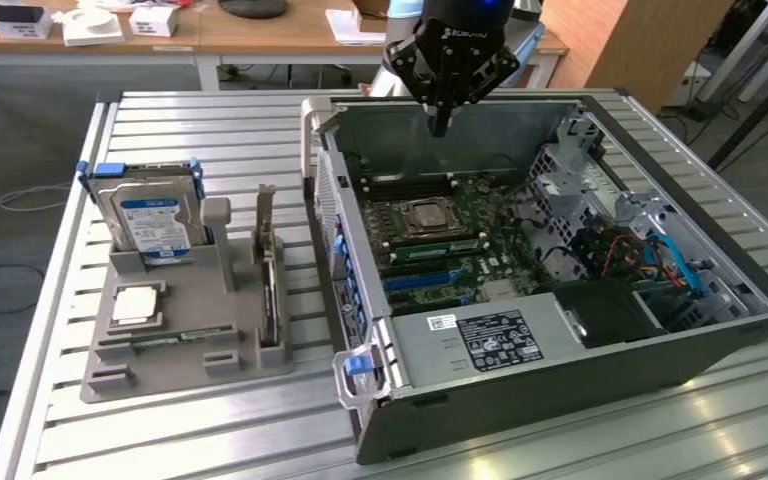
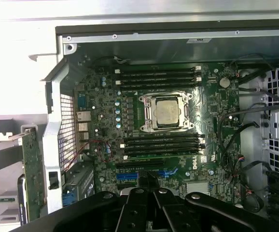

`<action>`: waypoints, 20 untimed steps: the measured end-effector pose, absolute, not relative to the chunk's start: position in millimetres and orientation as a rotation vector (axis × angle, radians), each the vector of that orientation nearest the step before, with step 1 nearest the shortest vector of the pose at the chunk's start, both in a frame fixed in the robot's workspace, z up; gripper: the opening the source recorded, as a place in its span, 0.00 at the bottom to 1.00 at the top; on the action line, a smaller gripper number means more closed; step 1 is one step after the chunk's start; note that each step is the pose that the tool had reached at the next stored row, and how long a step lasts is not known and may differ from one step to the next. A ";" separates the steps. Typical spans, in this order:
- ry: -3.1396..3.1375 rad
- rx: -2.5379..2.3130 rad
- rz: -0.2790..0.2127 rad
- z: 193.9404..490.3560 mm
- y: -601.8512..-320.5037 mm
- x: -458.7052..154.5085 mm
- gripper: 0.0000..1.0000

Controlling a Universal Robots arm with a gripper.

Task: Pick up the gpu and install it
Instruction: 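Reach for the gpu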

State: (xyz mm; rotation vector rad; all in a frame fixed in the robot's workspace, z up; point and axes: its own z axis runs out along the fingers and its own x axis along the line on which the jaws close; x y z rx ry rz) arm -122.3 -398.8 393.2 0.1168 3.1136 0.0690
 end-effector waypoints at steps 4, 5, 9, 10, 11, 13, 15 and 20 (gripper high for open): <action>3.114 0.117 0.069 393.3 -398.9 -126.5 0.11; 3.114 0.117 0.069 393.3 -398.9 -128.0 0.11; 3.114 0.116 0.069 393.3 -398.9 -135.3 0.11; 3.114 0.116 0.069 393.3 -398.9 -137.6 0.11; 3.114 0.116 0.069 393.2 -398.9 -139.2 0.11; 3.114 0.117 0.069 393.2 -398.9 -142.7 0.11; 3.114 0.117 0.069 393.1 -398.9 -147.3 0.11; 3.114 0.117 0.069 393.0 -398.9 -161.1 0.11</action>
